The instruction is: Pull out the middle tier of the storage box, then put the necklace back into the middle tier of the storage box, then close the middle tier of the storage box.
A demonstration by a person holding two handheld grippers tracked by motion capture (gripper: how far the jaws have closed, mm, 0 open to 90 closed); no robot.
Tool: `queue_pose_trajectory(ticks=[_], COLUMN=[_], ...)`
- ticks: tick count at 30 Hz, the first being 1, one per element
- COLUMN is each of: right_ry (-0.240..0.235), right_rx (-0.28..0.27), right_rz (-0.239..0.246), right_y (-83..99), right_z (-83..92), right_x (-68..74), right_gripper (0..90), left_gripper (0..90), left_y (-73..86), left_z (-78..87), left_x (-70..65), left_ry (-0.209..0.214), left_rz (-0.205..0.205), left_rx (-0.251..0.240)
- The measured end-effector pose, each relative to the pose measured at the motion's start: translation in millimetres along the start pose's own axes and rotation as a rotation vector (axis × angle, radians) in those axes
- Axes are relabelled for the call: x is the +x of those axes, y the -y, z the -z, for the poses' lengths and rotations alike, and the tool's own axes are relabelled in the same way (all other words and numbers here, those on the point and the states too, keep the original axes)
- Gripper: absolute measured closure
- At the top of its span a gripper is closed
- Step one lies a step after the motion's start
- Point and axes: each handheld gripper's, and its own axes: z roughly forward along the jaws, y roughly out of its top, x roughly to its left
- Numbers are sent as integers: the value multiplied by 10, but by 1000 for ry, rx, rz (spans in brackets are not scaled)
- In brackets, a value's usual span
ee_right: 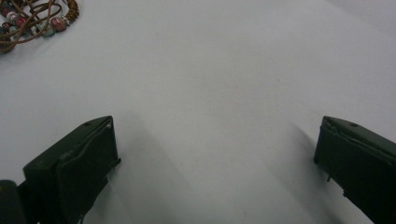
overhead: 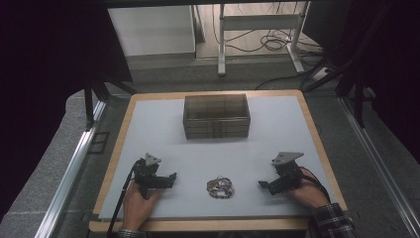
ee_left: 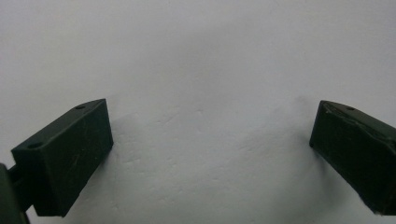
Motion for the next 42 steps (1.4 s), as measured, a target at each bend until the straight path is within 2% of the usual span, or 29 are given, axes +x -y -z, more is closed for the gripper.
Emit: queue_pose_trajectory(ticks=[24,27,33,42], right_ry=[-1,4,8,28], right_rx=[-2,10,18,40], right_rz=[1,2,-27,-7], right_y=[-4,-19,-43,-76], right_z=[-3,-3,15,36], right_x=[-2,1,-5,18], right_gripper=[0,0,0,0], left_gripper=[0,0,0,0], left_y=[-1,1,2,2], left_z=[-1,-1,-1,-1], left_x=[3,-1,-2,-2], left_ry=[1,-1,-2,-2], left_rz=[-1,-2,-1,-1], left_rx=[1,0,-1,-1])
